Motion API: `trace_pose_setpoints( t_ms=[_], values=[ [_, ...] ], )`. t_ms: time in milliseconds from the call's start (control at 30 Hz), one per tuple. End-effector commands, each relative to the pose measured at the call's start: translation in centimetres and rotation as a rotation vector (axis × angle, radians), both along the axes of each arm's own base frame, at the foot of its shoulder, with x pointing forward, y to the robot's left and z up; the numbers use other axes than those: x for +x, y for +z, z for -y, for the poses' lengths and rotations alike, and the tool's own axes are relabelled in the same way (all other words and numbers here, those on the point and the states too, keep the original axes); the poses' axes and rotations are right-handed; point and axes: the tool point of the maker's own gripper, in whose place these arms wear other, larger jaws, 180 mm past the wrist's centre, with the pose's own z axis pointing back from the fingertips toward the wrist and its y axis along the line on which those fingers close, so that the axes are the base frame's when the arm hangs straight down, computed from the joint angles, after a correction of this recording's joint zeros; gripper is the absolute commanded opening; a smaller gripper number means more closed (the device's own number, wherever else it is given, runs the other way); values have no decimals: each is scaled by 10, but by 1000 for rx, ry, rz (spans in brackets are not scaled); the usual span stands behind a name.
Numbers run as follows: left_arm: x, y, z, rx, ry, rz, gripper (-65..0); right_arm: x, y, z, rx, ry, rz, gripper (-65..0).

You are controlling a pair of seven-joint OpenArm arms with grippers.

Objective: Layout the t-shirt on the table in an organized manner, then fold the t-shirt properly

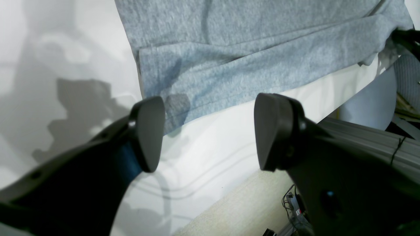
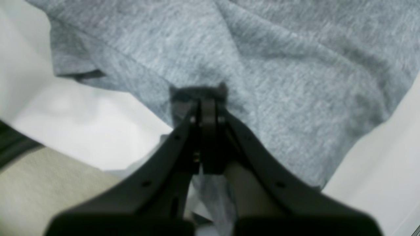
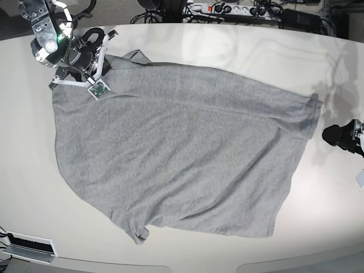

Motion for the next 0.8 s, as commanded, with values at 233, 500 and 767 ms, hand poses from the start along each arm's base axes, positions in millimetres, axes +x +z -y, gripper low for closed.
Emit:
trace_pose_setpoints(
  t_ms=[233, 500, 767],
  values=[
    [9, 18, -7, 6, 8, 50, -216, 9, 8, -5, 30, 30, 49, -547],
    [9, 18, -8, 7, 8, 50, -216, 19, 14, -11, 75, 14, 113, -261],
    [9, 18, -7, 6, 8, 50, -216, 17, 13, -11, 59, 44, 106, -650]
  ],
)
